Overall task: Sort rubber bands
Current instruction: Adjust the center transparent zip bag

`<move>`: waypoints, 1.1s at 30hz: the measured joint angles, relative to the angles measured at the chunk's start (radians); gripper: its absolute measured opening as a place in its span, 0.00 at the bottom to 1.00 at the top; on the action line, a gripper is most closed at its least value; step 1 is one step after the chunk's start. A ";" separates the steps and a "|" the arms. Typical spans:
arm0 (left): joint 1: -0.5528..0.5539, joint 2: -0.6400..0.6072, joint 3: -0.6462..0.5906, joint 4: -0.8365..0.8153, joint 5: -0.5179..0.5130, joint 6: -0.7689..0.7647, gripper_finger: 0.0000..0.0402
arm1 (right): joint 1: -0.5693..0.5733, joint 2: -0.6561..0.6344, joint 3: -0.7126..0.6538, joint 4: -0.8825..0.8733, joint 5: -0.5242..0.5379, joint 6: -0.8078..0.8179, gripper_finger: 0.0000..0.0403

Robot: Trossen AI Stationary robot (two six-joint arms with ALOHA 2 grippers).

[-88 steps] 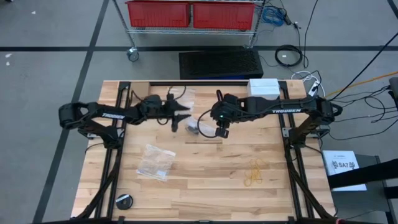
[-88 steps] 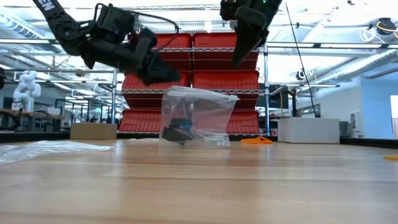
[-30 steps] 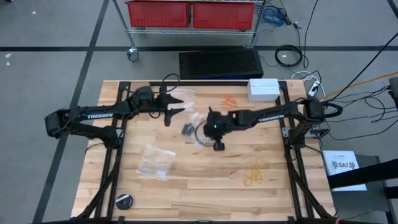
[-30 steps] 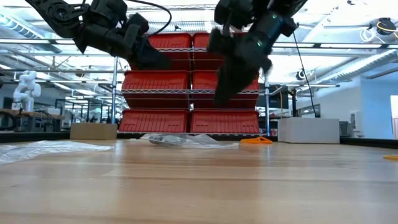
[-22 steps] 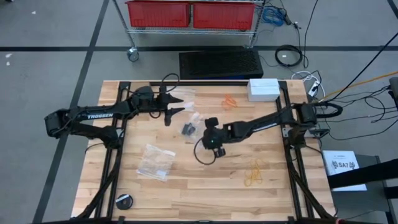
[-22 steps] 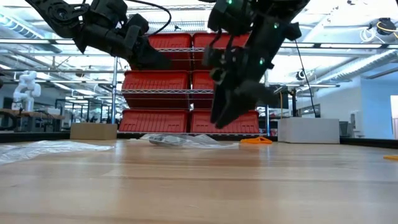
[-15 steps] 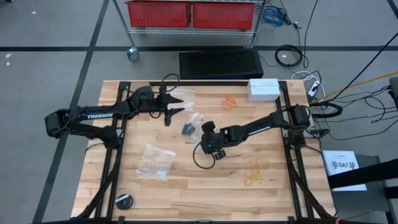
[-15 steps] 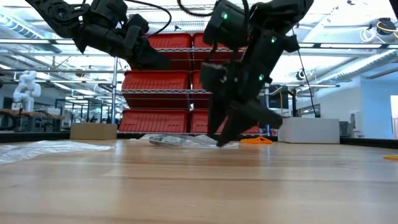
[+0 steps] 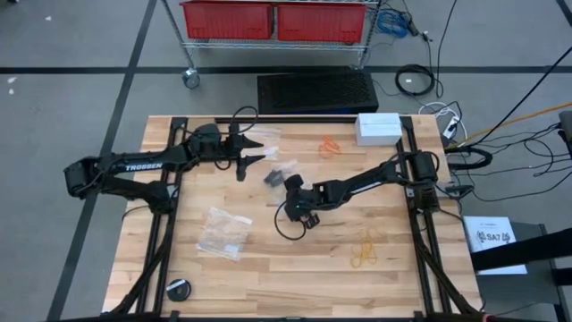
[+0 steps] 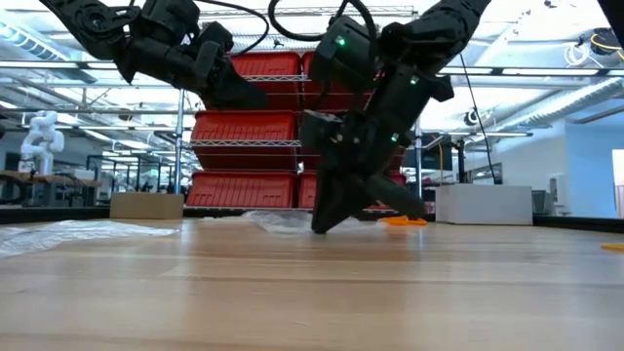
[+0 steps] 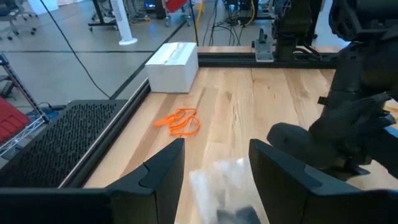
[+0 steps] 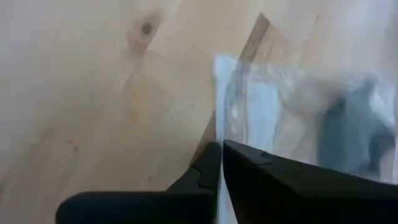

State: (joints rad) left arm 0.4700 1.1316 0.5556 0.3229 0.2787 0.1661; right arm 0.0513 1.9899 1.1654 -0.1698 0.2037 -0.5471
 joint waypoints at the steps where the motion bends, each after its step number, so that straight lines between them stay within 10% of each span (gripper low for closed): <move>1: 0.000 0.000 0.000 0.000 0.000 0.000 0.47 | 0.000 -0.002 0.013 -0.009 -0.014 0.017 0.01; 21: 0.000 0.000 0.000 0.004 0.000 -0.002 0.47 | 0.081 -0.139 0.550 -0.735 -0.126 0.341 0.00; 33: 0.000 0.000 0.000 0.003 0.000 -0.002 0.47 | -0.056 -0.111 0.440 -0.597 -0.330 0.319 0.00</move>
State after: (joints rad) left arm 0.4702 1.1316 0.5560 0.3260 0.2788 0.1642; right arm -0.0048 1.8793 1.6057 -0.7669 -0.1258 -0.2280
